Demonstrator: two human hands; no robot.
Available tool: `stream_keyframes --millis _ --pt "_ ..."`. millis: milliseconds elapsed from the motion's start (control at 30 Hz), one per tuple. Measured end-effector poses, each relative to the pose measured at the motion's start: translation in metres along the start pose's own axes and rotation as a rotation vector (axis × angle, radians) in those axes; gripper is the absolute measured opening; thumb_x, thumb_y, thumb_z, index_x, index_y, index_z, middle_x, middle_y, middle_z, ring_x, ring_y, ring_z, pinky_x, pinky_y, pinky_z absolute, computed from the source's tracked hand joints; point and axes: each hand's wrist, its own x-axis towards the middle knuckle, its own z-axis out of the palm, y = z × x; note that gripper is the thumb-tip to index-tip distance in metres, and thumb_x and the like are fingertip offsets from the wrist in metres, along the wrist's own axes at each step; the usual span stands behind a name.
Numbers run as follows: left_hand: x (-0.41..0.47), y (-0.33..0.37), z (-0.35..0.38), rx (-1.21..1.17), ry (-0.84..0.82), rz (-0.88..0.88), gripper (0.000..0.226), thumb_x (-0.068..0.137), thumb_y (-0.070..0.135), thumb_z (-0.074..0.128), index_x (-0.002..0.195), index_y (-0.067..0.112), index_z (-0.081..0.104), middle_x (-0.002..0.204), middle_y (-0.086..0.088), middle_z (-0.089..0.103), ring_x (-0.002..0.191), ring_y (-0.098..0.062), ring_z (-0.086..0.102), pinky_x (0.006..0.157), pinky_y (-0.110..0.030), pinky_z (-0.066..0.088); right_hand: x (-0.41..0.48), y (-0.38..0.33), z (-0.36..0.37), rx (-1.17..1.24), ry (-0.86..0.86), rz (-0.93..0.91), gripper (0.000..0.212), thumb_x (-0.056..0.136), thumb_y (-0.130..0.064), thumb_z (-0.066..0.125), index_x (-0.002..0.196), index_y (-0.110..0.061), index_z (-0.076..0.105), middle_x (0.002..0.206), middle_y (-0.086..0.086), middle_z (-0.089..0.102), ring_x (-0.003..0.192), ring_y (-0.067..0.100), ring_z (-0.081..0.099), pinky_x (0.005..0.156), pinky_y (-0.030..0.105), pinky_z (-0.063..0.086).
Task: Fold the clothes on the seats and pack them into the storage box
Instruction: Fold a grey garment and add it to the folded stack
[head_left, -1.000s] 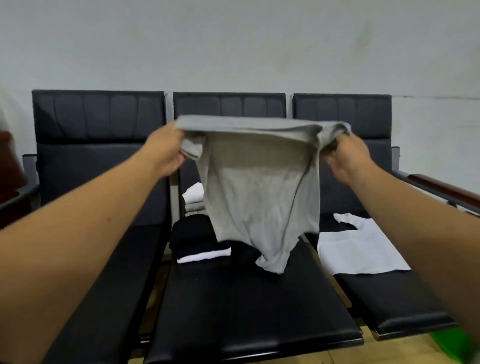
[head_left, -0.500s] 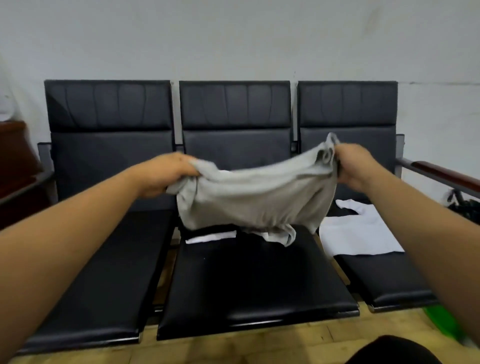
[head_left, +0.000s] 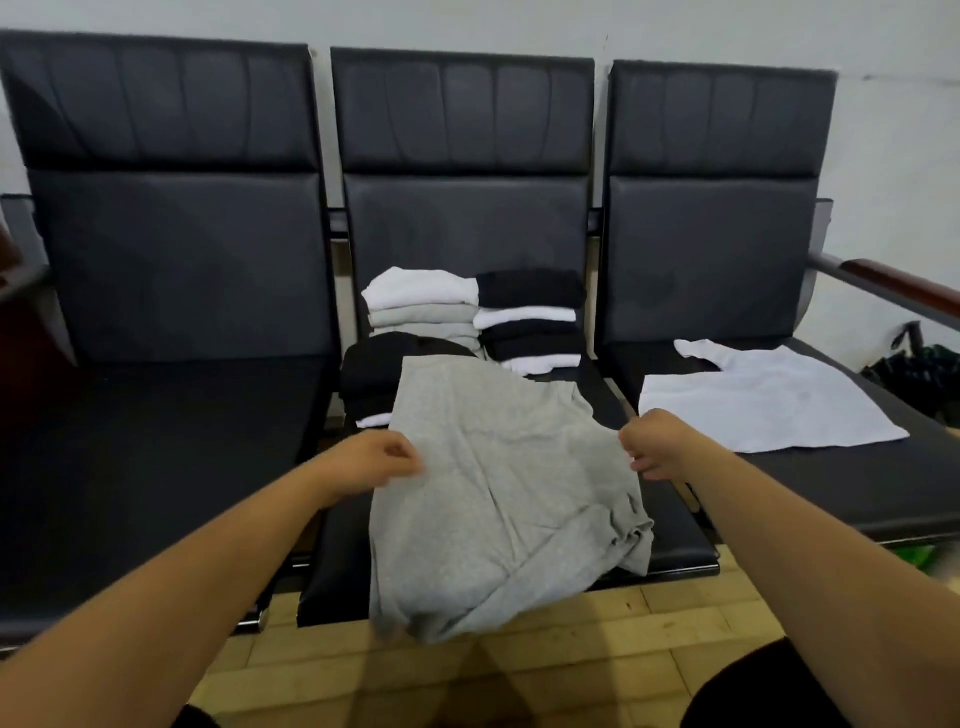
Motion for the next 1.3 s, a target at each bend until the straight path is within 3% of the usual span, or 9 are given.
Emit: stream_keyframes --millis 100,200,267,333,500,767,900,1033,1300 --pt "0.029 -0.011 0.010 -0.076 0.344 -0.019 0.018 0.093 0.018 0.065 0.083 0.003 0.066 0.086 0.006 0.061 0.068 -0.004 0.056 0.059 -0.019 0.042 0.022 0.006 0.022 -0.128 0.140 -0.064 0.019 0.093 -0.015 0.056 0.080 -0.010 0.044 0.093 0.014 0.050 0.085 0.031 0.051 0.068 0.034 0.043" --pt "0.066 -0.013 0.005 -0.256 0.436 -0.129 0.035 0.090 0.027 0.070 0.069 0.008 0.049 0.070 0.000 0.052 0.060 -0.014 0.051 0.057 -0.029 0.041 0.040 0.007 0.036 -0.325 0.223 -0.091 0.030 0.093 -0.025 0.058 0.072 -0.013 0.040 0.096 0.013 0.055 0.097 0.034 0.058 0.083 0.037 0.046" --pt "0.087 -0.013 -0.001 -0.413 0.428 -0.174 0.037 0.090 0.034 0.071 0.069 0.008 0.055 0.072 -0.004 0.059 0.066 -0.019 0.059 0.064 -0.032 0.049 0.052 0.005 0.040 -0.403 0.238 -0.068 0.025 0.092 -0.028 0.058 0.079 -0.009 0.049 0.100 0.012 0.060 0.103 0.034 0.059 0.094 0.040 0.047" --pt "0.104 -0.017 0.000 -0.541 0.380 -0.226 0.039 0.087 0.042 0.072 0.095 0.004 0.069 0.094 -0.008 0.072 0.086 -0.025 0.069 0.076 -0.038 0.055 0.068 0.007 0.041 -0.508 0.232 -0.018 0.025 0.092 -0.031 0.060 0.097 -0.006 0.057 0.109 0.012 0.061 0.105 0.031 0.060 0.098 0.040 0.049" --pt "0.120 -0.017 0.010 -0.597 0.328 -0.231 0.035 0.090 0.032 0.072 0.109 0.004 0.069 0.105 -0.010 0.073 0.095 -0.029 0.070 0.089 -0.043 0.056 0.080 0.004 0.038 -0.631 0.135 0.046 0.035 0.100 -0.023 0.056 0.123 0.002 0.056 0.120 0.013 0.058 0.114 0.028 0.059 0.089 0.031 0.047" --pt "0.102 0.008 0.002 -0.881 0.236 0.017 0.026 0.099 0.015 0.057 0.122 0.009 0.065 0.114 -0.010 0.073 0.103 -0.026 0.070 0.091 -0.040 0.055 0.085 0.007 0.024 0.247 0.177 0.087 0.033 0.093 -0.014 0.059 0.122 0.002 0.055 0.115 0.019 0.063 0.107 0.038 0.063 0.097 0.049 0.053" --pt "0.083 0.024 0.000 -0.946 0.209 0.112 0.025 0.100 0.016 0.054 0.121 0.011 0.065 0.115 -0.010 0.072 0.103 -0.024 0.069 0.086 -0.037 0.055 0.059 0.001 0.007 0.744 -0.040 0.168 0.020 0.102 -0.014 0.056 0.115 0.000 0.060 0.109 0.015 0.068 0.101 0.031 0.066 0.080 0.044 0.055" --pt "0.062 0.043 -0.009 -0.977 0.237 0.192 0.031 0.100 0.016 0.055 0.128 0.007 0.060 0.123 -0.013 0.069 0.113 -0.027 0.067 0.095 -0.041 0.053 0.029 -0.003 -0.011 0.850 -0.249 0.153 0.026 0.101 -0.024 0.057 0.117 -0.005 0.065 0.113 0.015 0.071 0.102 0.028 0.066 0.078 0.044 0.051" --pt "-0.004 0.080 -0.060 -0.892 0.369 0.271 0.018 0.099 0.020 0.059 0.113 0.015 0.069 0.109 -0.004 0.075 0.099 -0.018 0.072 0.083 -0.035 0.059 -0.018 -0.025 -0.056 1.110 -0.218 -0.233 0.044 0.100 -0.027 0.059 0.138 -0.007 0.055 0.130 0.013 0.067 0.117 0.026 0.067 0.089 0.040 0.058"
